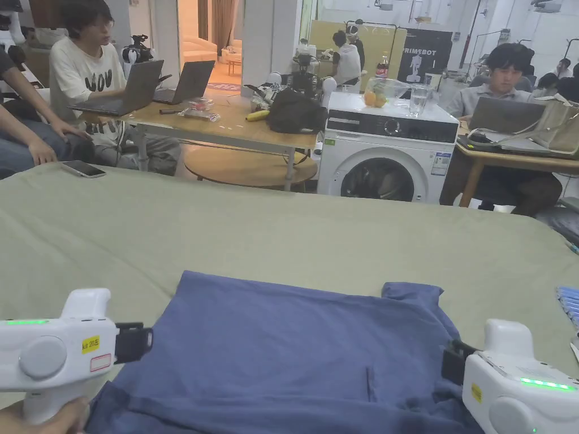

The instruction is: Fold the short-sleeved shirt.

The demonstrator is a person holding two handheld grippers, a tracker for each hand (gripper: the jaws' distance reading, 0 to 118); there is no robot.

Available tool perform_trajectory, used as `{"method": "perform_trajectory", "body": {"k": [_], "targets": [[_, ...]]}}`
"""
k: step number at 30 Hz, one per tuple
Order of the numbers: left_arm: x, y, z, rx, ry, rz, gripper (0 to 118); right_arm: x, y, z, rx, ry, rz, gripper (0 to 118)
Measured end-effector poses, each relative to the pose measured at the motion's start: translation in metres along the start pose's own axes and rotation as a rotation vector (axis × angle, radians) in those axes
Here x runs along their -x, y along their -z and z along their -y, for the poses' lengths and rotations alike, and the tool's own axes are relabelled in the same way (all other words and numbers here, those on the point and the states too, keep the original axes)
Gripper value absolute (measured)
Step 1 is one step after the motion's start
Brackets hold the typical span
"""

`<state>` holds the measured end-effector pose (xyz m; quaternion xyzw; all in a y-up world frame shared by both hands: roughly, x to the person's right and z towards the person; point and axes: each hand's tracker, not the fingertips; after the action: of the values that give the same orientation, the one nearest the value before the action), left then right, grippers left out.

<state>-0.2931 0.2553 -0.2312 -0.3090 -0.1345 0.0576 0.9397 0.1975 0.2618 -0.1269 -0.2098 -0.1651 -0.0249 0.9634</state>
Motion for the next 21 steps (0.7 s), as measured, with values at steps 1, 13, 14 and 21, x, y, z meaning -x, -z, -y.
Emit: {"method": "perform_trajectory", "body": {"k": [1,13,14,21], "targets": [[-0.006,-0.001,-0.002,-0.045,0.018,0.017,49,0.007,-0.001,-0.002,-0.048,0.000,0.001,53],[-0.035,0.045,-0.027,-0.156,0.063,-0.025,0,0.070,0.035,-0.017,-0.134,-0.029,-0.060,0],[-0.029,0.053,-0.035,-0.146,0.052,-0.025,0,0.071,0.040,-0.019,-0.131,-0.031,-0.064,0],[0.018,0.145,-0.108,0.129,-0.075,0.023,0,0.073,0.072,-0.027,-0.066,-0.054,-0.082,0]]}}
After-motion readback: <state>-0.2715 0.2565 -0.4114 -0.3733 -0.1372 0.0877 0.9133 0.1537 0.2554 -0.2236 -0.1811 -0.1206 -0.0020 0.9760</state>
